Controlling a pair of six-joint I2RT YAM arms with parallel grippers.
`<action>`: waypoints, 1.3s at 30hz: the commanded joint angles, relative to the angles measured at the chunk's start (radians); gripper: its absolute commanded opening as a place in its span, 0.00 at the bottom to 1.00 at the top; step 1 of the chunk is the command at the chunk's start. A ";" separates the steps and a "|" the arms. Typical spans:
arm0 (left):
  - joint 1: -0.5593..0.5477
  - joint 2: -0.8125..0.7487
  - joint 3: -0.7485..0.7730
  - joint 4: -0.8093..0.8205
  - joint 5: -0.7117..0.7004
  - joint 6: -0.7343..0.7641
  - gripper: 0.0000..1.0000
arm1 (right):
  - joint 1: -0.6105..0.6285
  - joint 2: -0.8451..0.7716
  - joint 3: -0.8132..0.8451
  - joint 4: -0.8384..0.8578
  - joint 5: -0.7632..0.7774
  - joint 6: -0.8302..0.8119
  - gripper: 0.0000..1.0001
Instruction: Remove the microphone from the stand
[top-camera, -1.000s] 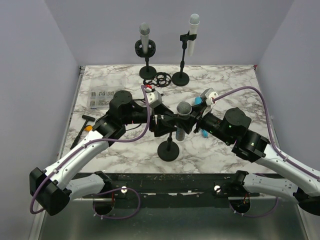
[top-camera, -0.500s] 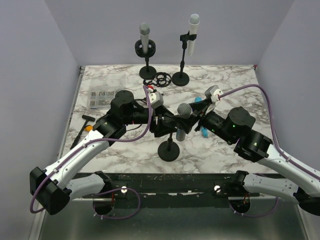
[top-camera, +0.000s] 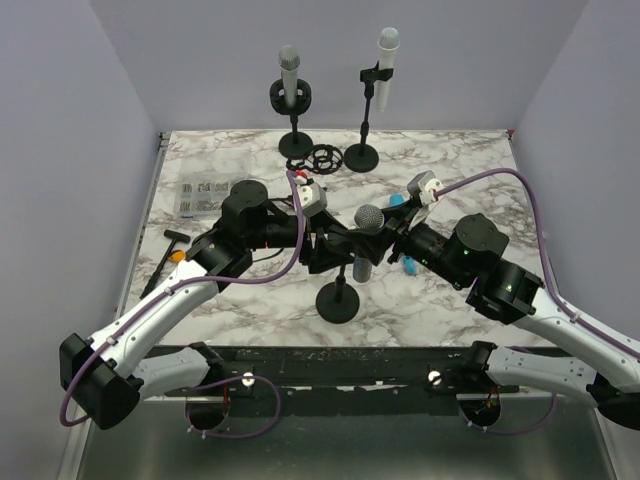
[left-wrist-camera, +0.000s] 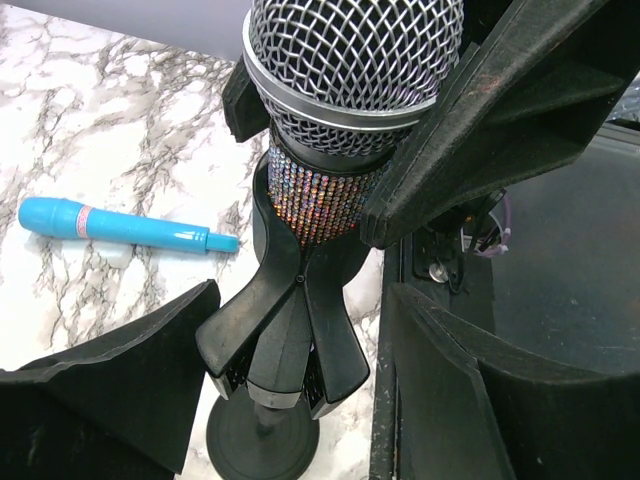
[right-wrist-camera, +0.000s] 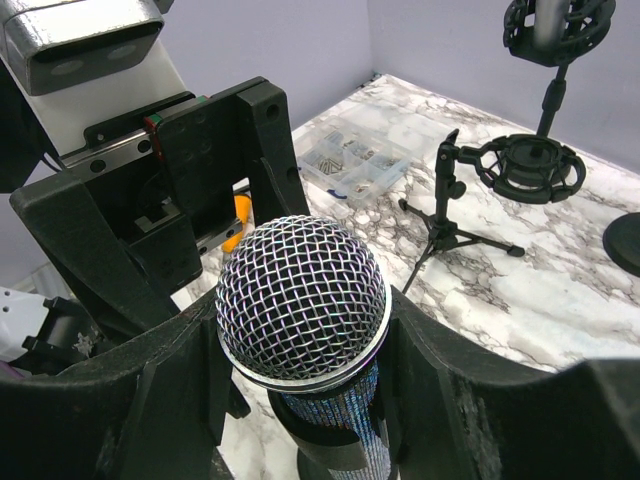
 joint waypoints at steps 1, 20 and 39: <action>-0.014 0.012 0.041 -0.008 0.026 0.000 0.66 | 0.002 -0.009 0.012 0.009 0.011 -0.009 0.17; -0.027 0.024 0.071 -0.064 -0.054 0.026 0.00 | 0.002 -0.030 0.005 0.016 0.031 -0.013 0.10; -0.021 -0.026 0.051 -0.089 -0.075 0.100 0.93 | 0.002 -0.029 0.001 0.015 0.031 -0.010 0.10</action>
